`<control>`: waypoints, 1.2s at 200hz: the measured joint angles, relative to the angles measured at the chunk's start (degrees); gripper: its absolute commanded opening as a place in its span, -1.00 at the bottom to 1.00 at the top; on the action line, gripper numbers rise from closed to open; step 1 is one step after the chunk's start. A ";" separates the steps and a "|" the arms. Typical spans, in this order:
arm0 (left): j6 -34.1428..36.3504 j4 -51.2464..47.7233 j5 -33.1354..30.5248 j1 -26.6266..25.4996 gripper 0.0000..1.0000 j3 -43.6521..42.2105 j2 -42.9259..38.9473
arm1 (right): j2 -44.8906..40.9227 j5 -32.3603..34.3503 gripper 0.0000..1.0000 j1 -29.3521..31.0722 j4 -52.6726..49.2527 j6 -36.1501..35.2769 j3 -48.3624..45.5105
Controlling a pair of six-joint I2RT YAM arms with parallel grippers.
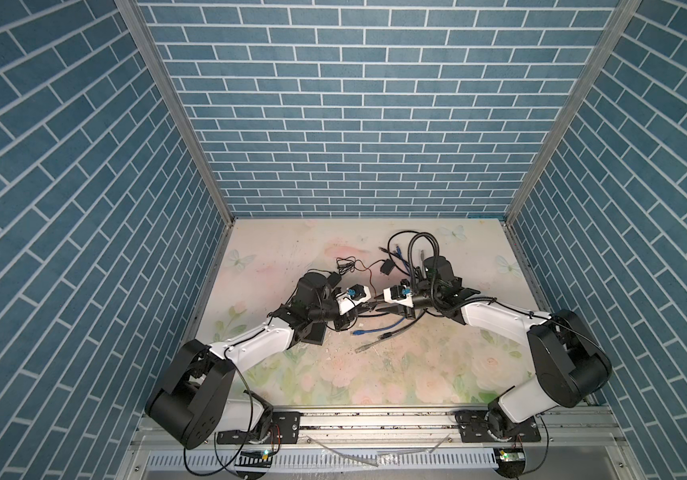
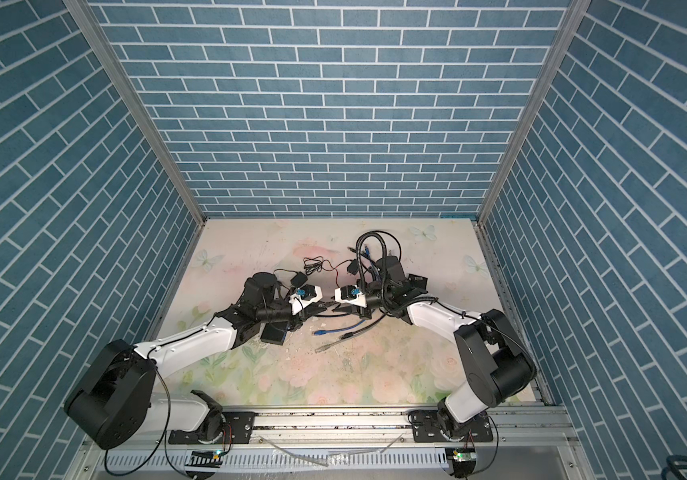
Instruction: Insert the plug into the switch port
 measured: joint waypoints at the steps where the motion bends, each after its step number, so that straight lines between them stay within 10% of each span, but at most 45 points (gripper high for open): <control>1: 0.02 0.00 0.00 0.00 -0.72 -0.02 0.00 | 0.07 0.00 -0.35 0.02 0.02 0.00 0.04; 111: 0.81 0.42 -1.38 -0.15 -0.67 -1.14 -0.96 | 2.38 -1.73 -0.98 0.52 0.22 1.27 1.86; 190: -14.21 2.21 -9.99 0.04 0.98 -3.02 -1.73 | 3.32 2.51 -1.00 0.57 3.39 2.97 1.64; 240: -32.87 -5.92 -22.23 0.28 0.99 -3.10 -3.98 | 5.53 10.16 -1.00 2.64 10.84 9.75 -1.42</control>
